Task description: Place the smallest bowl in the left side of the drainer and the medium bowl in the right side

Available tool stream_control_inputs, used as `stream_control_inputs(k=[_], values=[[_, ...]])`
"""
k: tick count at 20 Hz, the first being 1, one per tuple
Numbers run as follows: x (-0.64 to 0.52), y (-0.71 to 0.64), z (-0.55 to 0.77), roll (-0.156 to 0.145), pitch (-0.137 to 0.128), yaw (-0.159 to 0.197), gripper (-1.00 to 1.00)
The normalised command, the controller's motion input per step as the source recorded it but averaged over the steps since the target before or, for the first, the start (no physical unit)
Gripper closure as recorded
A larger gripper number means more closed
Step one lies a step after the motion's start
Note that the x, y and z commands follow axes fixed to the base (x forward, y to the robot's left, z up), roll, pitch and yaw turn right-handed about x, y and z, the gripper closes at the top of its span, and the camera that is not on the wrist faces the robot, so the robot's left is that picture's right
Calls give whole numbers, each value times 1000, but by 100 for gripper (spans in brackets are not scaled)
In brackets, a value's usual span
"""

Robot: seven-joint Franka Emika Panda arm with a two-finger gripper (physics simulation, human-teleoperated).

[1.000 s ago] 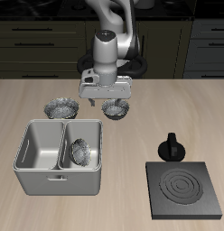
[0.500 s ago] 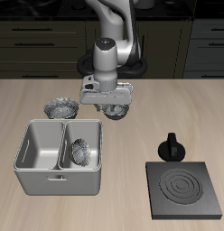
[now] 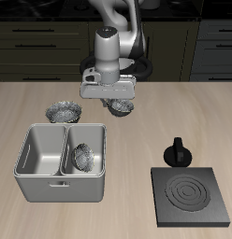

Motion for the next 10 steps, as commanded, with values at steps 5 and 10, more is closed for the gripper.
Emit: stream_control_inputs(k=[5,10], values=[[16,-184,637,-34,-79,25,100],[-77,-159,666,-32,-93,10,100]])
